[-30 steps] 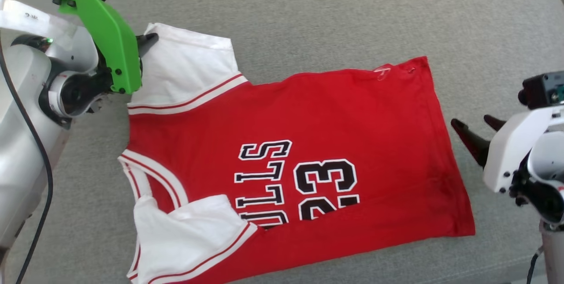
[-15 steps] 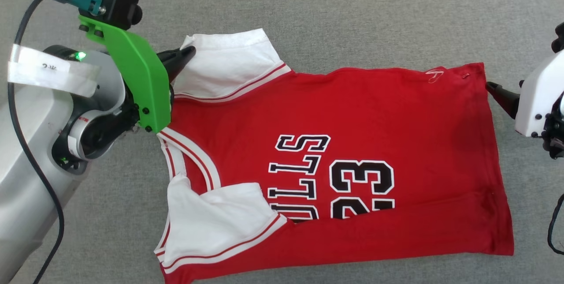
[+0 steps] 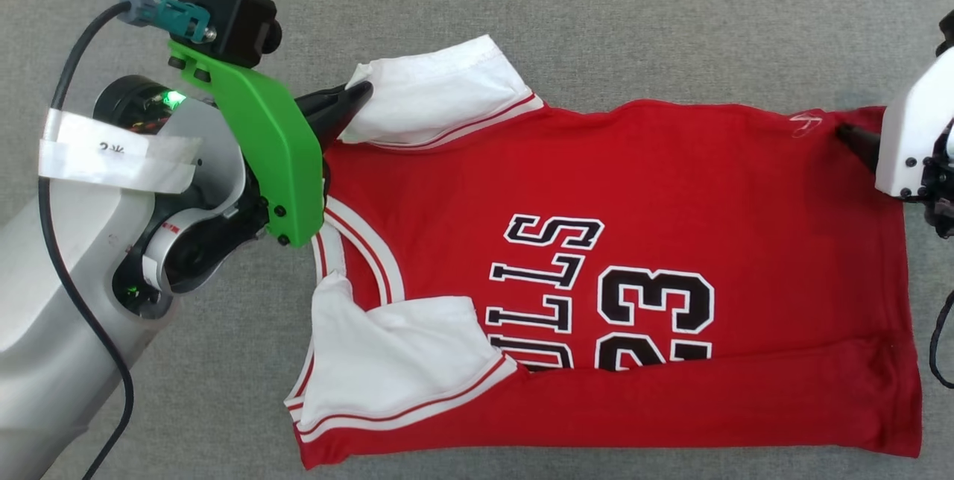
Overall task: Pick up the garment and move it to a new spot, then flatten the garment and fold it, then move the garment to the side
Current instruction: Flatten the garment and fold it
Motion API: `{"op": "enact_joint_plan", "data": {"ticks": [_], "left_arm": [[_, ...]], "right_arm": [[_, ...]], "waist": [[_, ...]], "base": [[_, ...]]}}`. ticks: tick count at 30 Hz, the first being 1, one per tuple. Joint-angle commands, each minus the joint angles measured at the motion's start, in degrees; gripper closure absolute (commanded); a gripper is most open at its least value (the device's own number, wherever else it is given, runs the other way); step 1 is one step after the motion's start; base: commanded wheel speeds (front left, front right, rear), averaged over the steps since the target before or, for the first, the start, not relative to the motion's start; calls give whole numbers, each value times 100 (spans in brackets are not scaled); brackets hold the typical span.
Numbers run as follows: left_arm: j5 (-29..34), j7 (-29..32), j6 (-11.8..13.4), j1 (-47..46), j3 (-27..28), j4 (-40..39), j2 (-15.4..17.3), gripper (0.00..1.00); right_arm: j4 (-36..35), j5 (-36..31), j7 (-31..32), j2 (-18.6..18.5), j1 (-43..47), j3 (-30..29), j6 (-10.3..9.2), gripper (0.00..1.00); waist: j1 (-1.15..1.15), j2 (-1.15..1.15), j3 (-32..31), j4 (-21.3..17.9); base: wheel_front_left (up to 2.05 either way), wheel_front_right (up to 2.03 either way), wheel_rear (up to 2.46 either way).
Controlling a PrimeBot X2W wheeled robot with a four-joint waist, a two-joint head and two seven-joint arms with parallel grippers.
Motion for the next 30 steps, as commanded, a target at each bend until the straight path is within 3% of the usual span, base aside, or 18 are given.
{"op": "enact_joint_plan", "data": {"ticks": [1, 7, 8, 9, 10, 19, 30], "left_arm": [[52, -46, -6, 57, -9, -27, -46, 100], [74, -88, -15, 74, -37, -7, -75, 100], [80, -102, -19, 83, -38, 15, -71, 100], [85, -115, -21, 91, -40, 34, -71, 100], [89, -137, -21, 103, -40, 61, -75, 100], [11, -555, -56, 438, 33, 477, -141, 100], [-191, -1134, -56, 1190, 120, 804, -176, 100]], "right_arm": [[103, -39, -42, -3, -69, 73, -5, 0], [411, 24, -159, 22, 17, 461, -5, 0], [476, 52, -203, 26, 29, 502, -5, 41], [529, 72, -238, 20, 37, 537, -5, 65], [587, 99, -289, 8, 45, 584, -5, 100], [784, 487, -1674, -105, 160, 627, -5, 100], [554, 1238, -2902, -304, 1055, 627, -5, 100]], "waist": [[0, 0, 74, 84], [0, 0, 63, 126], [0, 0, 47, 123], [0, 0, 32, 121], [0, 0, 8, 116], [0, 0, -480, -26], [0, 0, -1368, -162]], "base": [[0, 0, 0], [0, 0, 0], [0, 0, 0], [0, 0, 0], [0, 0, 0], [0, 0, 0], [0, 0, 0]]}}
